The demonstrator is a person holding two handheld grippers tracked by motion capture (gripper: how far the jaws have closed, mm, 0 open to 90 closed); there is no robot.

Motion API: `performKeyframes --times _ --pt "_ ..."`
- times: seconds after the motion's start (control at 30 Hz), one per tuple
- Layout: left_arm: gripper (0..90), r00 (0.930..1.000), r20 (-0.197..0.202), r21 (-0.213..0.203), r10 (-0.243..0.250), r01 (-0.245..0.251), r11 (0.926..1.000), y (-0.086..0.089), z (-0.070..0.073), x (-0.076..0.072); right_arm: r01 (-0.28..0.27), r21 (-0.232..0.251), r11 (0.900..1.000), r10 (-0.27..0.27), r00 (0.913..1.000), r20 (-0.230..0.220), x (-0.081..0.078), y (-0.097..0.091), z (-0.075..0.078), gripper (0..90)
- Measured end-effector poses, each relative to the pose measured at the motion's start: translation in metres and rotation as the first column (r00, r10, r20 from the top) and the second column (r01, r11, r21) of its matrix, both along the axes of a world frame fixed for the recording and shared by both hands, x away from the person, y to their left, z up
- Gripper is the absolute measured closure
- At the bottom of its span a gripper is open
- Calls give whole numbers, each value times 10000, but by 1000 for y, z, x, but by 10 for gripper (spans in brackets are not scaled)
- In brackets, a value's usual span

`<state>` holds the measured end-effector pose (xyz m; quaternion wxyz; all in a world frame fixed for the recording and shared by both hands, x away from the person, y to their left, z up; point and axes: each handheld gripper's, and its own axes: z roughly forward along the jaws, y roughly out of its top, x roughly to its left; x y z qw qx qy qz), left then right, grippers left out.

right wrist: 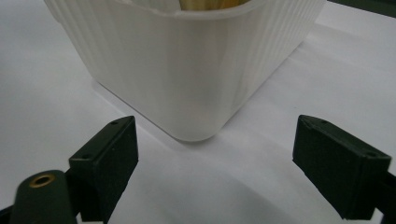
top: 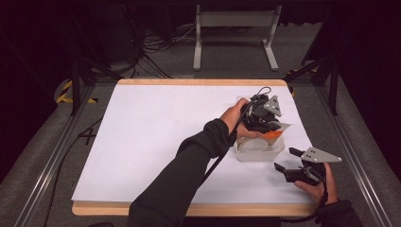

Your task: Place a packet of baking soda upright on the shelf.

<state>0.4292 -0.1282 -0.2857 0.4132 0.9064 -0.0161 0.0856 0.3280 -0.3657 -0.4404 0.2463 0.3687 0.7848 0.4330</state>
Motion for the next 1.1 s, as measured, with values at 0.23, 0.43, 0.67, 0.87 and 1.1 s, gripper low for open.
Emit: performKeyframes --times 0.23,0.43,0.67,0.87,1.1 --pt "673 9991 40 -167 431 -430 9989 19 5 2 3 1 10000 -3 10000 -23 0 0 0 152" --pt "635 9979 164 -216 628 -625 9978 39 8 1 3 2 10000 -3 10000 -33 0 0 0 152" --pt "542 9942 425 -438 984 -966 9944 58 10 -1 -31 22 10000 31 10000 -14 0 0 0 152" --pt "437 9889 695 -575 1310 -1271 9902 72 10 -6 -44 66 10000 44 10000 11 -1 0 1 152" --pt "358 9808 1016 -1034 1667 -1562 9823 102 11 -20 -114 118 9999 113 9999 100 -2 -2 2 152"
